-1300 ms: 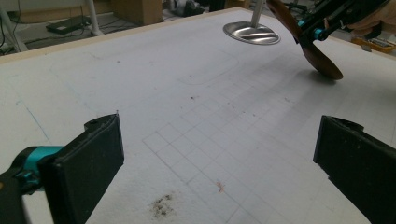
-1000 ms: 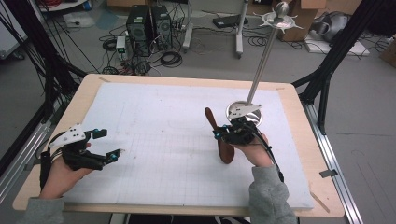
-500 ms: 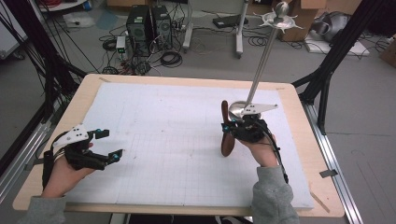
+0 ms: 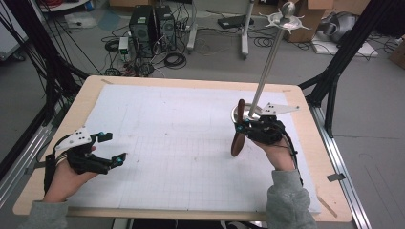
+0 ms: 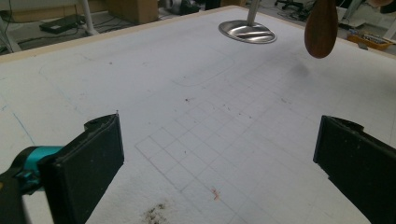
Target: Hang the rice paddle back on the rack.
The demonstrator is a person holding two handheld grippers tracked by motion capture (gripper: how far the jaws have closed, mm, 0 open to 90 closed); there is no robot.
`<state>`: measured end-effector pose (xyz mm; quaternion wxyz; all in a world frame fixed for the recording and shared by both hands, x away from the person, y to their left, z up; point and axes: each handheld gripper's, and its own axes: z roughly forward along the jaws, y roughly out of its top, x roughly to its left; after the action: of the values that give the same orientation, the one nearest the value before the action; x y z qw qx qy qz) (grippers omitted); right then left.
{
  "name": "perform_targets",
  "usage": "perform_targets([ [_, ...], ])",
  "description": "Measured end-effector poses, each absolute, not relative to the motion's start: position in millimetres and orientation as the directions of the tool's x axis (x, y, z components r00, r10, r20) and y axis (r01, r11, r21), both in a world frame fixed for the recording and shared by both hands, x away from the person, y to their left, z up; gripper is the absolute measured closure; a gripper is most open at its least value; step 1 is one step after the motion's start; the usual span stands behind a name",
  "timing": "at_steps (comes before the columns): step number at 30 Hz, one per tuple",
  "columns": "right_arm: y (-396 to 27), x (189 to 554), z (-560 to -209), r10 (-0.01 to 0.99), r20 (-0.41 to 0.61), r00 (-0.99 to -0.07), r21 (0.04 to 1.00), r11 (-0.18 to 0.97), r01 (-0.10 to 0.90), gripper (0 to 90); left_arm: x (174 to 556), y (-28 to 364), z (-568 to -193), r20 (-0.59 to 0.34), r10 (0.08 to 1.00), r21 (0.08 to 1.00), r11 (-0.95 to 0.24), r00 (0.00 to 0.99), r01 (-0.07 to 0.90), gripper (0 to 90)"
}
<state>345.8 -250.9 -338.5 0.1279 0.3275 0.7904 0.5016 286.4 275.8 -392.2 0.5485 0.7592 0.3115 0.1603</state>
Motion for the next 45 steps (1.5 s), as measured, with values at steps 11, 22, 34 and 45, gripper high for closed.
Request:
perform_targets([
  [11, -270.2, 343.5, -333.2, 0.666, 0.098, -0.74, 0.881, 0.287, 0.375, 77.8, 286.1, 277.1, -392.4, -0.103, 0.651, 0.934, -0.198, 0.752, 0.299, 2.2],
  [22, -283.8, 345.9, -324.3, 0.666, 0.086, -0.741, 0.891, 0.281, 0.356, 77.8, 286.4, 276.7, -393.7, -0.105, 0.652, 0.932, -0.2, 0.751, 0.303, 2.2],
  [34, -301.5, 346.2, -304.9, 0.681, 0.077, -0.729, 0.905, 0.259, 0.337, 77.8, 286.6, 276.4, -394.2, -0.104, 0.652, 0.931, -0.202, 0.751, 0.304, 2.1],
  [45, -313.7, 351.4, -297.4, 0.693, 0.072, -0.718, 0.913, 0.244, 0.327, 77.8, 286.7, 276.5, -394.8, -0.104, 0.652, 0.93, -0.204, 0.751, 0.305, 2.2],
])
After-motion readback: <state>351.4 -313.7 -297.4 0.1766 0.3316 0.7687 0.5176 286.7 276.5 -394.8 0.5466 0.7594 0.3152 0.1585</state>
